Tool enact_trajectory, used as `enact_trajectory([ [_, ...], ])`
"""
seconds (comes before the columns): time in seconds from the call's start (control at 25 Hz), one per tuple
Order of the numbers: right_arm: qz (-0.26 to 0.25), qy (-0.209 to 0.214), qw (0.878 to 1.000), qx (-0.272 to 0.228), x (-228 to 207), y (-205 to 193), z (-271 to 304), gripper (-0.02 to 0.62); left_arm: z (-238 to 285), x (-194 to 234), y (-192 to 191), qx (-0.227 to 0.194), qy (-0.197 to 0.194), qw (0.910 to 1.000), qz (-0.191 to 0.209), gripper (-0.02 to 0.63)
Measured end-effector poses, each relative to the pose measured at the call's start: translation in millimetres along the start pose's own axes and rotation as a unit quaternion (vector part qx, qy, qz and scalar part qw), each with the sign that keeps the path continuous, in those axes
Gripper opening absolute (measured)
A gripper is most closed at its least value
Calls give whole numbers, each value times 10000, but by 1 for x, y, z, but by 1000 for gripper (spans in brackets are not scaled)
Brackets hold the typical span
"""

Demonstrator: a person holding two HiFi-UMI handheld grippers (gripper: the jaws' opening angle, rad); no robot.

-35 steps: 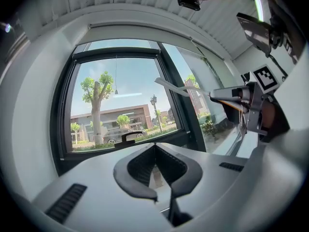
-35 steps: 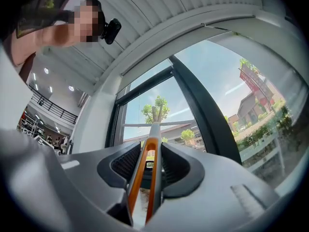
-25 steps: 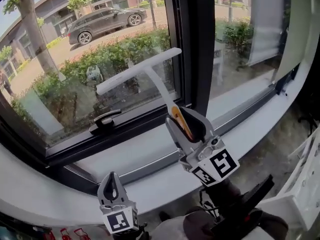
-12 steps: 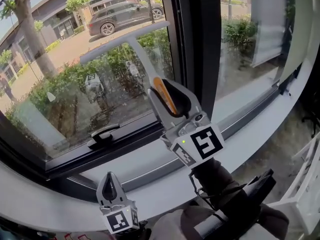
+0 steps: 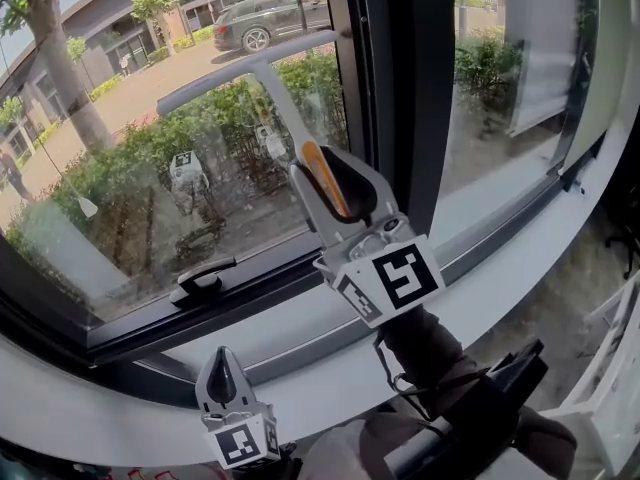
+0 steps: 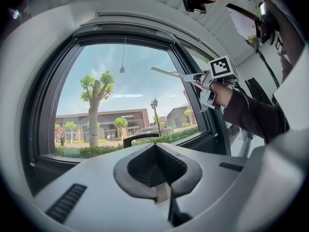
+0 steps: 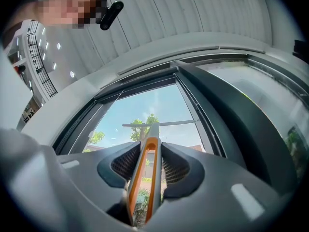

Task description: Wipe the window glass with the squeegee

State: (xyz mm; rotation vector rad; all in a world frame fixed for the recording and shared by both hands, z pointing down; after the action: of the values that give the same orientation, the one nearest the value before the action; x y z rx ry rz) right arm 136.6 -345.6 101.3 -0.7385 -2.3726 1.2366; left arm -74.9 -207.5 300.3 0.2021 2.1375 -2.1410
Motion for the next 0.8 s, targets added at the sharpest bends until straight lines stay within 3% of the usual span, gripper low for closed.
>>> enact_trajectory([
  [0.48, -339, -246, 9991, -83, -4, 2, 24, 132, 10, 8, 1, 22, 91, 10000, 10, 2],
  [0.8, -267, -370, 9989, -119, -1, -2, 31, 130, 10, 6, 1, 81, 39, 10000, 2, 2],
])
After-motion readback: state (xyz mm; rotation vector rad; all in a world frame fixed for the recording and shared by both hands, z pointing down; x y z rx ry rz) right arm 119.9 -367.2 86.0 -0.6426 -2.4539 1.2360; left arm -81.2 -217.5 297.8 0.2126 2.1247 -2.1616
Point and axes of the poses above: the fingertips, and each gripper's own axes: z forward along the fingers, x to its left, y out of its top, the point moved 3 cm from there along -z, backward along the fingers, and after that the axes turned 3 degrees about x, right-handed, at the moved point
